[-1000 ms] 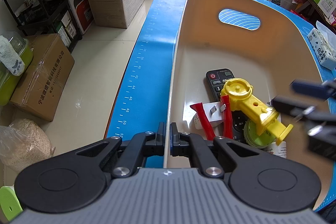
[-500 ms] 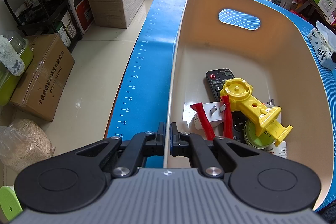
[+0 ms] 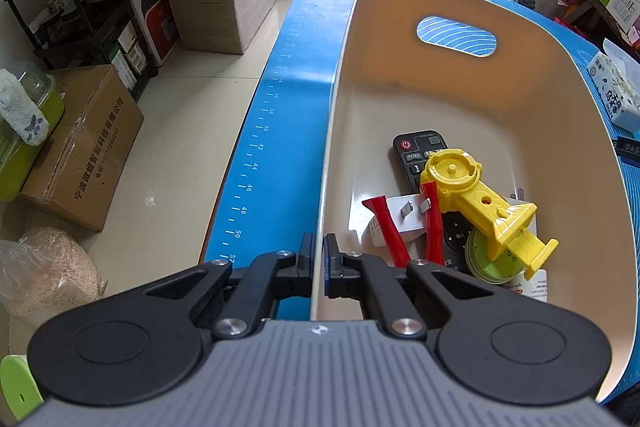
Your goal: Organize rigid objects
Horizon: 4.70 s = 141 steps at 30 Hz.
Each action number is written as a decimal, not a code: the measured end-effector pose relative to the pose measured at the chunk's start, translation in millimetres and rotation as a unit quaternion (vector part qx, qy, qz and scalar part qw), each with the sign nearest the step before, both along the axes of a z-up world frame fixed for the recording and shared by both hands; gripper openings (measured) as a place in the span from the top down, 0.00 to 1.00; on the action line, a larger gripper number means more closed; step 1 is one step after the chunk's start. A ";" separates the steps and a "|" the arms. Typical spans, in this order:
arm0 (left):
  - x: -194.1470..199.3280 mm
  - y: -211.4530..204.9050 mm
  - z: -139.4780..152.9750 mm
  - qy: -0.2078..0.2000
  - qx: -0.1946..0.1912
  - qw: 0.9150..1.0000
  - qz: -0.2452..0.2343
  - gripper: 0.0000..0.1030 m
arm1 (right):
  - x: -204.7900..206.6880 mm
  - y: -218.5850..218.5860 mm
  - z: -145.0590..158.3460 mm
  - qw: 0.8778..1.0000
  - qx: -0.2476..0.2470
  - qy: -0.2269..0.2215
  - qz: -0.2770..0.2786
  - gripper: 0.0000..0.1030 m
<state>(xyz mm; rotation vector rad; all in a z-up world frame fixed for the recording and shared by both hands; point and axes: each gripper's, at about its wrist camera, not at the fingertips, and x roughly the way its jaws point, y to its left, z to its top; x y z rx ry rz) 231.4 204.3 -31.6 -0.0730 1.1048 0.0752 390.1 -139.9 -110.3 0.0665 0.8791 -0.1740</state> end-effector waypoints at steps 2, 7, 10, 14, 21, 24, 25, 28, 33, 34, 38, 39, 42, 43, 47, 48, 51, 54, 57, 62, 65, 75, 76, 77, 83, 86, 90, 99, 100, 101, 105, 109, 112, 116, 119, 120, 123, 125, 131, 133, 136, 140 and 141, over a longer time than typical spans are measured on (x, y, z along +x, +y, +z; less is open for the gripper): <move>-0.1 -0.5 -0.2 0.000 0.001 1.000 0.000 0.95 | 5.1 -1.1 -6.0 1.000 -0.002 0.010 -0.006 0.45; 0.0 -2.1 -0.5 0.000 0.003 1.000 0.000 0.94 | 7.9 0.6 -10.1 1.000 0.007 0.009 -0.018 0.60; 0.1 -2.1 -0.5 0.000 0.003 1.000 0.000 0.94 | 4.0 7.2 -9.7 1.000 -0.003 0.005 -0.002 0.78; 0.1 -2.0 -0.5 0.000 0.003 1.000 -0.001 0.94 | -1.8 8.0 -7.6 1.000 0.005 -0.003 0.000 0.85; 0.1 -2.7 -0.3 0.001 0.003 1.000 0.000 0.94 | -15.9 7.9 12.4 0.999 -0.008 -0.040 0.015 0.85; 0.1 -2.6 -0.4 0.001 0.003 1.000 0.000 0.94 | -23.5 9.1 28.5 0.998 -0.010 -0.057 0.030 0.85; 0.1 -2.4 -0.3 0.001 0.003 1.000 0.000 0.94 | -26.1 9.4 34.4 0.997 -0.008 -0.062 0.033 0.85; 0.1 -2.5 -0.3 0.001 0.003 1.000 0.000 0.94 | -32.8 12.3 54.4 0.996 -0.001 -0.077 0.043 0.85; 0.2 -3.0 -0.4 0.001 0.003 1.000 0.000 0.94 | -46.5 34.2 88.9 0.991 0.001 -0.107 0.083 0.85; 0.2 -2.8 -0.4 0.001 0.003 1.000 0.000 0.94 | -48.9 39.6 95.1 0.989 0.004 -0.112 0.093 0.85; 0.2 -2.6 -0.4 0.001 0.003 1.000 0.000 0.94 | -57.0 67.6 119.9 0.983 0.016 -0.124 0.131 0.85; 0.2 -2.7 -0.4 0.001 0.004 1.000 0.000 0.94 | -59.6 76.4 125.3 0.981 0.018 -0.128 0.142 0.85; 0.2 -2.7 -0.4 0.001 0.003 1.000 0.000 0.94 | -66.2 103.4 136.8 0.974 0.022 -0.136 0.179 0.85; 0.2 -2.6 -0.4 0.001 0.003 1.000 0.001 0.94 | -68.1 113.0 139.2 0.972 0.024 -0.136 0.191 0.85; -0.1 -2.2 -0.6 0.001 0.003 1.000 0.001 0.94 | -73.5 148.0 139.3 0.966 0.032 -0.121 0.228 0.85; -0.1 -2.5 -0.6 0.001 0.003 1.000 0.001 0.94 | -74.9 156.4 137.6 0.964 0.031 -0.117 0.236 0.85; -0.1 -2.1 -0.7 0.001 0.003 1.000 0.001 0.94 | -80.3 180.5 129.7 0.959 0.026 -0.105 0.261 0.85; 0.0 -2.3 -0.6 0.001 0.003 1.000 0.001 0.95 | -84.0 198.8 118.2 0.958 0.023 -0.087 0.273 0.85; 0.1 -2.4 -0.7 0.001 0.003 1.000 0.001 0.95 | -88.3 214.1 104.9 0.955 0.008 -0.067 0.289 0.85; 0.0 -2.3 -0.7 0.001 0.003 1.000 0.001 0.95 | -93.8 232.6 87.2 0.951 -0.016 -0.030 0.308 0.85; 0.0 -2.3 -0.7 0.001 0.003 1.000 0.001 0.95 | -91.7 235.4 75.1 0.953 -0.027 -0.003 0.301 0.85; 0.8 -4.7 -0.1 0.001 0.006 1.000 0.007 0.94 | -95.1 230.9 80.5 0.953 -0.014 0.007 0.303 0.62; 0.3 -5.2 1.1 -0.002 0.008 1.000 0.009 0.93 | -96.0 227.0 84.2 0.954 -0.012 0.003 0.301 0.57; -0.4 -5.7 3.3 -0.008 0.011 1.000 0.010 0.92 | -97.7 224.5 86.8 0.954 -0.010 0.000 0.299 0.50; -7.1 -5.6 21.6 -0.044 0.024 0.998 0.033 0.30 | -107.2 196.3 110.9 0.962 0.020 -0.012 0.273 0.32; -12.4 -11.0 35.5 -0.066 0.024 0.997 0.035 0.29 | -117.2 179.3 126.9 0.965 0.032 -0.028 0.259 0.24; -21.3 -27.5 54.1 -0.087 0.038 0.995 0.029 0.29 | -132.3 156.9 147.4 0.967 0.040 -0.049 0.246 0.18; -56.4 -69.8 91.1 -0.122 0.052 0.991 0.010 0.21 | -173.4 109.3 185.7 0.969 0.051 -0.076 0.231 0.09; -61.4 -74.6 94.5 -0.125 0.055 0.991 0.007 0.21 | -178.8 104.0 189.3 0.969 0.054 -0.078 0.229 0.09; -66.6 -80.3 98.2 -0.127 0.058 0.990 0.004 0.21 | -184.8 99.1 193.5 0.969 0.056 -0.081 0.227 0.09; -86.9 -101.8 111.2 -0.135 0.059 0.989 -0.003 0.21 | -210.8 78.8 204.2 0.969 0.055 -0.092 0.221 0.07; -104.4 -124.9 120.4 -0.141 0.068 0.987 -0.018 0.21 | -236.8 58.5 211.2 0.970 0.049 -0.096 0.216 0.06; -117.2 -141.1 124.9 -0.146 0.066 0.987 -0.026 0.21 | -254.5 43.6 215.3 0.971 0.046 -0.098 0.211 0.06; -134.9 -162.6 127.8 -0.150 0.065 0.986 -0.040 0.21 | -277.5 26.1 218.8 0.973 0.045 -0.106 0.202 0.06; -146.2 -177.2 126.4 -0.150 0.071 0.985 -0.052 0.21 | -291.7 13.1 218.7 0.974 0.048 -0.110 0.194 0.06; -149.9 -180.9 125.4 -0.150 0.073 0.984 -0.054 0.21 | -296.8 9.3 218.2 0.974 0.048 -0.114 0.190 0.05; -161.2 -191.4 121.6 -0.151 0.077 0.984 -0.057 0.21 | -310.2 -2.0 215.5 0.975 0.047 -0.121 0.180 0.05; -168.0 -195.1 118.0 -0.151 0.075 0.984 -0.057 0.21 | -318.4 -8.8 211.1 0.976 0.046 -0.122 0.173 0.05; -189.1 -206.1 107.6 -0.161 0.078 0.982 -0.053 0.21 | -344.6 -25.8 194.0 0.979 0.050 -0.120 0.155 0.05; -195.1 -207.4 103.5 -0.161 0.072 0.983 -0.052 0.21 | -354.0 -29.6 188.2 0.980 0.047 -0.122 0.150 0.05; -206.6 -212.8 96.0 -0.167 0.073 0.982 -0.056 0.21 | -367.2 -32.1 180.4 0.980 0.041 -0.127 0.148 0.05; -220.7 -218.5 86.2 -0.176 0.071 0.980 -0.059 0.21 | -385.2 -33.1 169.8 0.980 0.028 -0.135 0.146 0.05; -223.7 -219.0 83.9 -0.178 0.067 0.980 -0.059 0.21 | -389.2 -33.1 167.2 0.980 0.027 -0.137 0.144 0.05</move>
